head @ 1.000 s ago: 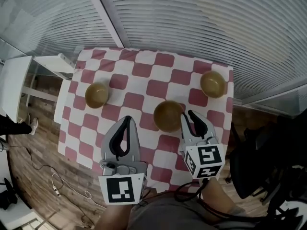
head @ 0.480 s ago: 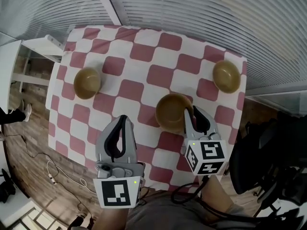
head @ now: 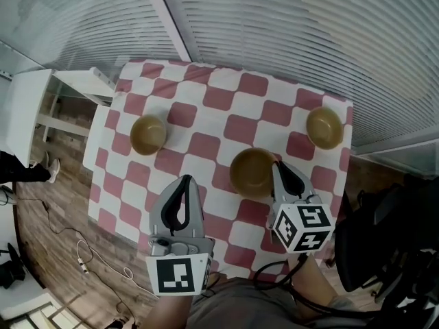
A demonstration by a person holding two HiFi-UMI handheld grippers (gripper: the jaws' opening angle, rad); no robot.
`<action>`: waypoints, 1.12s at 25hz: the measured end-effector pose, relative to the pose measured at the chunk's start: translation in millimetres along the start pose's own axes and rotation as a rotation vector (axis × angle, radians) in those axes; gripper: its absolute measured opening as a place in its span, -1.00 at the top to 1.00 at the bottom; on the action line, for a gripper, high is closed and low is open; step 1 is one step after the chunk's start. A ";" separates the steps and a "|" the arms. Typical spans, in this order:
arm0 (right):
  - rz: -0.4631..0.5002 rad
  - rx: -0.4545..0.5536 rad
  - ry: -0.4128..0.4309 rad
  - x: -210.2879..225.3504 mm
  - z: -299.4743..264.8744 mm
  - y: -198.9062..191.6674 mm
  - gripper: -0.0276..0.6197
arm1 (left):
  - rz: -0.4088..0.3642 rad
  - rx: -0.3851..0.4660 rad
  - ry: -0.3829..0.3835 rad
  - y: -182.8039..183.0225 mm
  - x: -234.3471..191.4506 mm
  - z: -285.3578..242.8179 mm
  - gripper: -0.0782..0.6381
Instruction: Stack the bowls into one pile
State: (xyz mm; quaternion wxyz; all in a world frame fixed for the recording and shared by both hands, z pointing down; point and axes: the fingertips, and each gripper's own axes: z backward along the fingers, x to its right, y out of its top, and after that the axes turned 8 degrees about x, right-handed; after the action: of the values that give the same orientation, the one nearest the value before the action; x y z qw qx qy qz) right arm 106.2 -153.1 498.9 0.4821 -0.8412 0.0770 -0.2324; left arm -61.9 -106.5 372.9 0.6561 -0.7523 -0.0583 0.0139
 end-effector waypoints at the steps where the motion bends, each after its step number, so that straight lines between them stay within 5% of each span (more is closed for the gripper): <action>1: -0.006 0.016 0.004 -4.1 2.2 9.5 0.79 | 0.002 0.006 0.002 4.5 -1.8 2.7 0.78; 17: 0.015 0.254 0.013 -120.9 -2.3 147.0 0.79 | -0.002 0.248 -0.047 104.7 -103.2 15.8 0.78; 28: 0.041 0.217 0.072 -213.2 -77.2 145.7 0.79 | 0.033 0.251 -0.012 102.5 -199.2 3.2 0.78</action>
State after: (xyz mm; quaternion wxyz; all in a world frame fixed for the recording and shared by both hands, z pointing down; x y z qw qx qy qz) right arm -103.6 -213.8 341.0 0.5718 -0.7734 0.0859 -0.2597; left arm -252.8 -138.0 260.0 0.7444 -0.6650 -0.0478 0.0364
